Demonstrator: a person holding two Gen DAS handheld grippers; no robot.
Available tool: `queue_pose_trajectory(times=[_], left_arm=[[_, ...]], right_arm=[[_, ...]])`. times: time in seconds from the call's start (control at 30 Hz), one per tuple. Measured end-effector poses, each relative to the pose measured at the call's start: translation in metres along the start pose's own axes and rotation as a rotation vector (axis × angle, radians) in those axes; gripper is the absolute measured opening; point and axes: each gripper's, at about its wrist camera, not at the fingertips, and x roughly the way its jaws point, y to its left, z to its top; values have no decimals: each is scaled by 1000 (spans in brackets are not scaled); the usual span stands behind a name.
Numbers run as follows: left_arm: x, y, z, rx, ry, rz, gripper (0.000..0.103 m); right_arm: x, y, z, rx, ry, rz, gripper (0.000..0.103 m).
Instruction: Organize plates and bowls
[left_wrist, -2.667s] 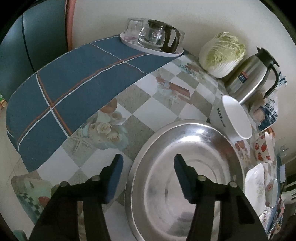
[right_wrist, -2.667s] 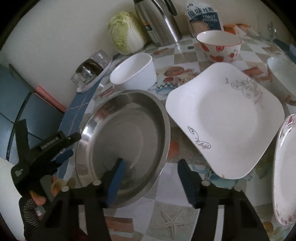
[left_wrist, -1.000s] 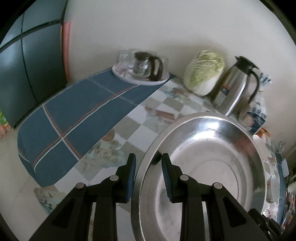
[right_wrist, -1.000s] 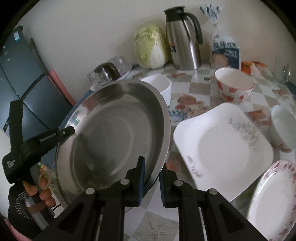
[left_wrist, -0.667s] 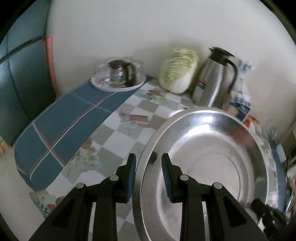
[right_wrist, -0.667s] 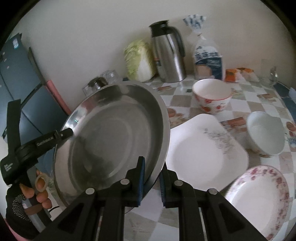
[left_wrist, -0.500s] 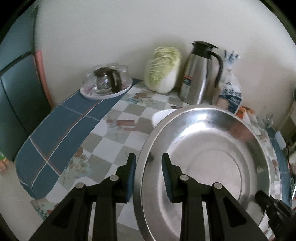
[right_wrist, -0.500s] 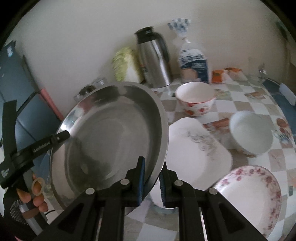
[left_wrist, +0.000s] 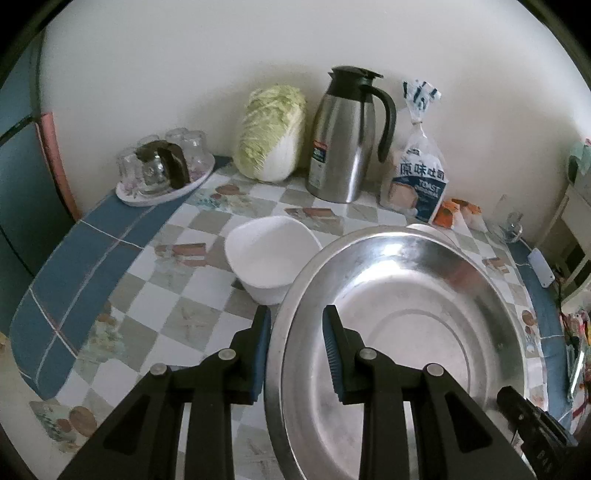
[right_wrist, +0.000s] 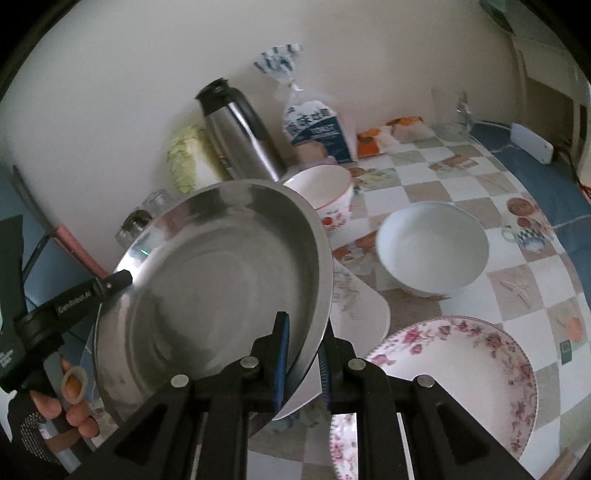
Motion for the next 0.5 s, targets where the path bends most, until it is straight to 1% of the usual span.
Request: queue_pose_trajectory(times=[0.23, 0.33, 0.5], left_arm=[[19, -1, -11, -21, 52, -19, 29], [28, 1, -17, -23, 82, -8, 29], [41, 5, -24, -34, 119, -5, 29]], right_arm=[[8, -10, -4, 1, 25, -30, 16], [17, -12, -7, 1, 53, -43, 16], [25, -11, -12, -11, 75, -53, 16]])
